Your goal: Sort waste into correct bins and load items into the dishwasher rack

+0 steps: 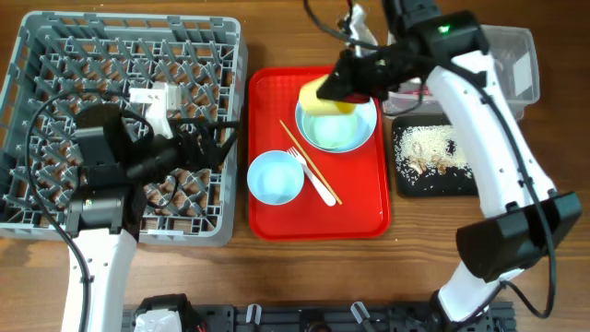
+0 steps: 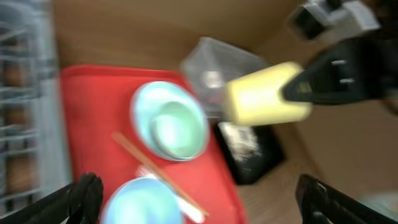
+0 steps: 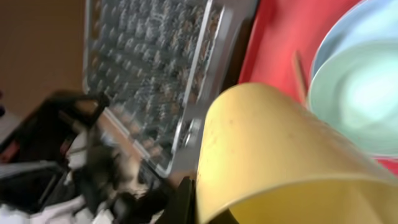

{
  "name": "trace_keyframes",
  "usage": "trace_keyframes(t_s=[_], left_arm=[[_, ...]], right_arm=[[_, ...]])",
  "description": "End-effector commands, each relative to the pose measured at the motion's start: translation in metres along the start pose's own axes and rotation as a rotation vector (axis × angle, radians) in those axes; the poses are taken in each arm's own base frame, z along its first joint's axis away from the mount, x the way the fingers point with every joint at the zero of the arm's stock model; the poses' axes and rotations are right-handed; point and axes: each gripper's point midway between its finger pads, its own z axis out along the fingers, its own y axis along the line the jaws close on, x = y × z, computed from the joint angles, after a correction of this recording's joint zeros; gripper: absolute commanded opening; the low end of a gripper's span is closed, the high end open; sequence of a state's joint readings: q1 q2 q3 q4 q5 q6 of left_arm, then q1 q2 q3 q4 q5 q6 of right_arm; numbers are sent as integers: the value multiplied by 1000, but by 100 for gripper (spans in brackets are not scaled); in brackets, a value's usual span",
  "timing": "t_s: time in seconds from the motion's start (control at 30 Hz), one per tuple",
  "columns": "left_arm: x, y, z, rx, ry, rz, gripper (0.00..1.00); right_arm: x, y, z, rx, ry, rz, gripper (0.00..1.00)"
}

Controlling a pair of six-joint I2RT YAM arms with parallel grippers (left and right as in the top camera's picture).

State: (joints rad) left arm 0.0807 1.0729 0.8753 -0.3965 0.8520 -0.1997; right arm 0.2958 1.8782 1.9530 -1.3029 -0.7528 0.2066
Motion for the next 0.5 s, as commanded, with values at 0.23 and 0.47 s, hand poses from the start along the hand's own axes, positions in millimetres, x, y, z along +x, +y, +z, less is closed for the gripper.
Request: trace_keyframes(t_s=[0.23, 0.47], left_arm=[[3, -35, -4, 203, 41, 23, 100], [3, -35, -4, 203, 41, 23, 100]], right_arm=[[45, 26, -43, -84, 34, -117, 5], [100, 14, -80, 16, -115, -112, 4]])
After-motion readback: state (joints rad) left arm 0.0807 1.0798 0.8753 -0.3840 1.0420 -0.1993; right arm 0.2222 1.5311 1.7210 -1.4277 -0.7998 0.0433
